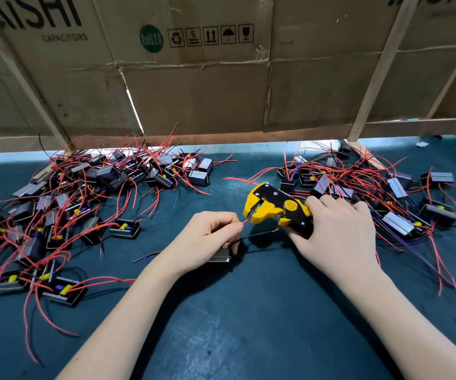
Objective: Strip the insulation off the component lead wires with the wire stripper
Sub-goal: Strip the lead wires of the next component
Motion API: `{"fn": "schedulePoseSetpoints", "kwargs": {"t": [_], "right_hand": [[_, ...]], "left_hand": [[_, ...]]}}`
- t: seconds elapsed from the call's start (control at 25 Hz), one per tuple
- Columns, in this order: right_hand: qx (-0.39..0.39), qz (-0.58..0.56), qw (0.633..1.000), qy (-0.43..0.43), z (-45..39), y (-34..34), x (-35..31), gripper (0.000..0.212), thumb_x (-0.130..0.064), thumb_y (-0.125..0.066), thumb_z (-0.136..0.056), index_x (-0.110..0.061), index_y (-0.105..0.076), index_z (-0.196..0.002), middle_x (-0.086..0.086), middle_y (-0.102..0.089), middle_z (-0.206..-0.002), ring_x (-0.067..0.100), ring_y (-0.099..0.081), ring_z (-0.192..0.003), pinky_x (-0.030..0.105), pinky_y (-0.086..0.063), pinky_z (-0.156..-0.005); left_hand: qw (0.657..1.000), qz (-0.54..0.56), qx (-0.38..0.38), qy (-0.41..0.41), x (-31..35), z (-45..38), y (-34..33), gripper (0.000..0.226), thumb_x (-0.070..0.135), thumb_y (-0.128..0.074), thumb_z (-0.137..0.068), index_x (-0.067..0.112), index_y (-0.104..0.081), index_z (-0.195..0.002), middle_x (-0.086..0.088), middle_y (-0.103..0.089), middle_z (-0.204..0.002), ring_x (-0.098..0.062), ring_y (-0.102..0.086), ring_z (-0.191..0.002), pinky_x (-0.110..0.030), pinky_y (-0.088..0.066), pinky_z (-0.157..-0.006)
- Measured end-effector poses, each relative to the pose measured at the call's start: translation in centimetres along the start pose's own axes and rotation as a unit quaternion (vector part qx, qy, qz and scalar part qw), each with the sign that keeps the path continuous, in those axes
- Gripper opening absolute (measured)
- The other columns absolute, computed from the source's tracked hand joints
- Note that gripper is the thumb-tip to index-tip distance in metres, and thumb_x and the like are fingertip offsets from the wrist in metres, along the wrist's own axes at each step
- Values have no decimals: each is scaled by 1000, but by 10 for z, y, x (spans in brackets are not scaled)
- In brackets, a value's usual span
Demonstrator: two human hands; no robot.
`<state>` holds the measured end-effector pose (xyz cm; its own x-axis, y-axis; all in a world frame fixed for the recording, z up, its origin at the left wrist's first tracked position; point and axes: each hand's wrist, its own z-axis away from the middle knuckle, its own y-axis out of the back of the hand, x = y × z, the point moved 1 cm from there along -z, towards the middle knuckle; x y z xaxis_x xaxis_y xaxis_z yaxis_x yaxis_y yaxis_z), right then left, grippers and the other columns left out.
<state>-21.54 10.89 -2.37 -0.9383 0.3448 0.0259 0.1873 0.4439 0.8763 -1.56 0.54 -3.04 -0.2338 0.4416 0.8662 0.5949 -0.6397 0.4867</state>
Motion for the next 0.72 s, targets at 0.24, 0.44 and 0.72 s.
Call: {"fn": "schedulePoseSetpoints", "kwargs": {"t": [0.24,0.44,0.72], "right_hand": [[-17,-12,1000,4,-2,2,6,44,-63,-64,-77,-21,-51,-73,2,-63,-73,29,-64,-73,36,-26,-68],[-43,1,999,-2,-3,1,5,46,-71,-53,-81,-25,-54,-75,-3,-64,-76,24,-66,-82,34,-24,-67],[-26,2,999,-22,-2,1,5,47,-69,-61,-76,-22,-61,-74,0,-64,-72,28,-65,-76,31,-30,-60]], "left_hand": [[1000,-6,-5,-3,1,1,1,38,30,-48,-96,27,-49,-58,-2,-61,-62,-11,-39,-58,-23,-33,-57],[1000,-6,-11,0,1,0,1,39,32,-48,-96,29,-50,-58,-9,-61,-63,-10,-37,-55,-19,-32,-55],[1000,-7,-12,1,0,1,3,37,31,-49,-96,17,-49,-62,0,-62,-62,-14,-37,-56,-23,-32,-55]]}}
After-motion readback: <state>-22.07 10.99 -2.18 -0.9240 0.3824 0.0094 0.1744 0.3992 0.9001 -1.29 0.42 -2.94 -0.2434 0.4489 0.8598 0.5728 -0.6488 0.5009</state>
